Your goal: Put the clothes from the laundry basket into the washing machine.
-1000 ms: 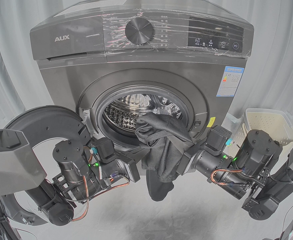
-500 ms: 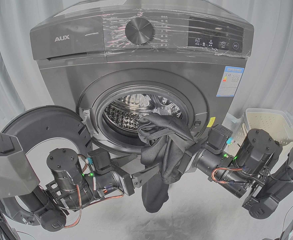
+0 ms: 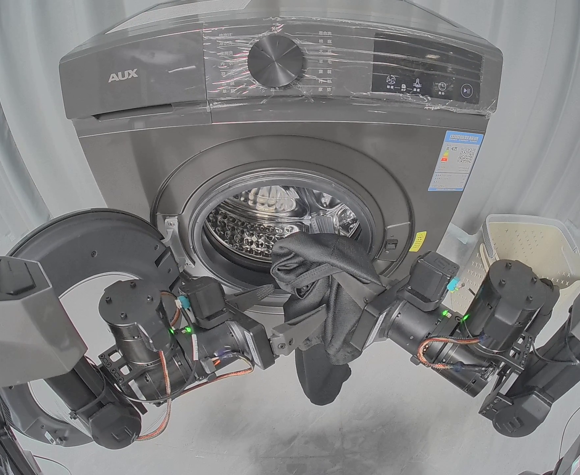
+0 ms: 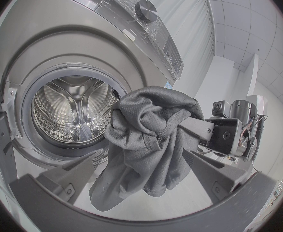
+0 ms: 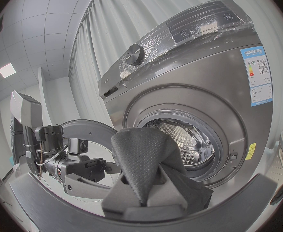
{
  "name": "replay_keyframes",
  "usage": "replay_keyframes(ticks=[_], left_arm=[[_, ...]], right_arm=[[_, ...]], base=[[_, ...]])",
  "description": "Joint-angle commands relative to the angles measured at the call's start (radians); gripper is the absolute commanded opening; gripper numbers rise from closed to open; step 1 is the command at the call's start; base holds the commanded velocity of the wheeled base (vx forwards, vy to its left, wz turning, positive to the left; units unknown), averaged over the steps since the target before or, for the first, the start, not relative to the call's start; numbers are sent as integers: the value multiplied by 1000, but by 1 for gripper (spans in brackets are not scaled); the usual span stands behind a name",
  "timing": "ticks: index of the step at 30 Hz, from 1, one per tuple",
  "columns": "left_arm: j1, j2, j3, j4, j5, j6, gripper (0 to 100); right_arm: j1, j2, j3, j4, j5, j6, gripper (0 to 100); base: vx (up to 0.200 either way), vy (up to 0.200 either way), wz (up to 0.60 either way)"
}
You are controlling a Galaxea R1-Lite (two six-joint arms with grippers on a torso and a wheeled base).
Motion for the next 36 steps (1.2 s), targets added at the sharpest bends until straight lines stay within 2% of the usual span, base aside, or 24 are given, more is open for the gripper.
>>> replay_keyframes(ticks=[1, 6, 7, 24, 27, 28, 36], left_arm=[[-4, 10, -21, -1, 2, -1, 100], [-6, 41, -40, -1, 1, 2, 100], [-6, 49, -46, -1, 1, 5, 0], [-7, -13, -28, -1, 4, 0, 0], [-4, -53, -6, -1, 7, 2, 0], [-1, -56, 0, -1, 7, 5, 0], [4, -66, 2, -1, 9, 11, 0]], right_arm=[[3, 0, 1, -1, 0, -1, 0], [5, 2, 1, -2, 0, -1, 0], [9, 2, 2, -4, 0, -1, 0], [6, 2, 15, 2, 0, 2, 0], [-6, 7, 31, 9, -3, 20, 0], [-8, 5, 34, 9, -4, 22, 100], [-103, 0, 131, 9, -1, 28, 100]], base=[[0, 0, 0], [0, 0, 0], [0, 0, 0], [0, 0, 0], [0, 0, 0], [0, 0, 0], [0, 0, 0]])
